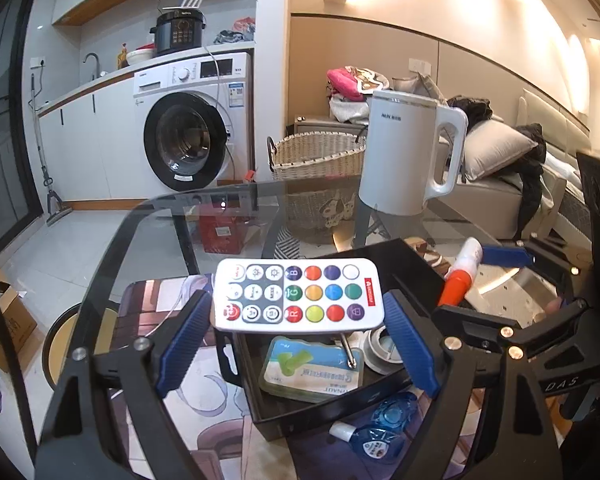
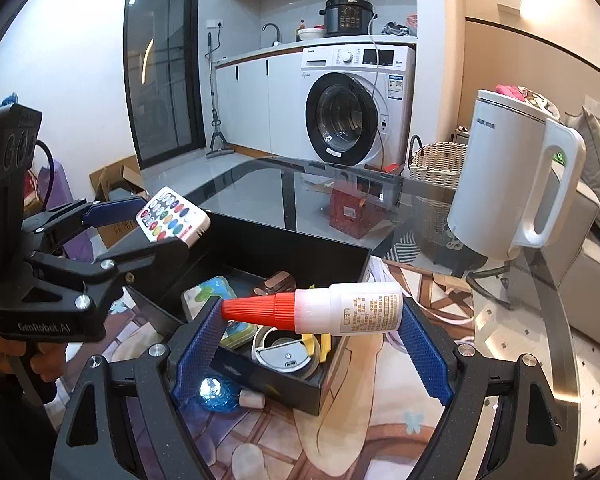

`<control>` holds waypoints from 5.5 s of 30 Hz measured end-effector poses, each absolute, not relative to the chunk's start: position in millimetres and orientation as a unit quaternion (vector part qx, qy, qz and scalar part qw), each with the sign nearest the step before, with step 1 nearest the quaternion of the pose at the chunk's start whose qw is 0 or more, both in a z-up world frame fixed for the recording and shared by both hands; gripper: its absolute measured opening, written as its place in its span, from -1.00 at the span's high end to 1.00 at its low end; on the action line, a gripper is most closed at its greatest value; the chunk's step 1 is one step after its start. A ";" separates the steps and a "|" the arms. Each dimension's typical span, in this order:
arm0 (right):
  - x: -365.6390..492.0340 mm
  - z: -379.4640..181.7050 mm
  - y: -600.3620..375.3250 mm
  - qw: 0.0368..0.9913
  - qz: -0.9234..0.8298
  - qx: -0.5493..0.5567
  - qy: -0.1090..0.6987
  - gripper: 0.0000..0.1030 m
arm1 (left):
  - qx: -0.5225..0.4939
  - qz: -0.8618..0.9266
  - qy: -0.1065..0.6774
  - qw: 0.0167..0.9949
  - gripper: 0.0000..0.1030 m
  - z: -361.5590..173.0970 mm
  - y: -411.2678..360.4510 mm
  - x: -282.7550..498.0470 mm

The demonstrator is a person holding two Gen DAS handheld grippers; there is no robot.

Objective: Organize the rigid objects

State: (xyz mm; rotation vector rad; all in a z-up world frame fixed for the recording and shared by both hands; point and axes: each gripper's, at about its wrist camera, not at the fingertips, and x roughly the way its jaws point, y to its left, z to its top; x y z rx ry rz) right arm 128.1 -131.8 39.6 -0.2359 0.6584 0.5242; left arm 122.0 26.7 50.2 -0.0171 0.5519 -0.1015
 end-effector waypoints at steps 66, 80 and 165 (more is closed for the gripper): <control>106.4 -14.7 -130.2 0.870 0.226 -0.125 0.420 -0.99 | 0.020 -0.021 0.372 0.928 -1.00 -12.1 34.7 81.6; 101.2 -23.6 -106.8 0.855 0.239 -0.159 0.432 -0.99 | 0.038 -0.033 0.390 0.919 -1.00 -20.1 31.7 81.5; 110.6 -30.9 -149.4 0.853 0.229 -0.145 0.446 -0.10 | 0.036 -0.143 0.420 0.895 -0.07 -21.6 -22.8 89.2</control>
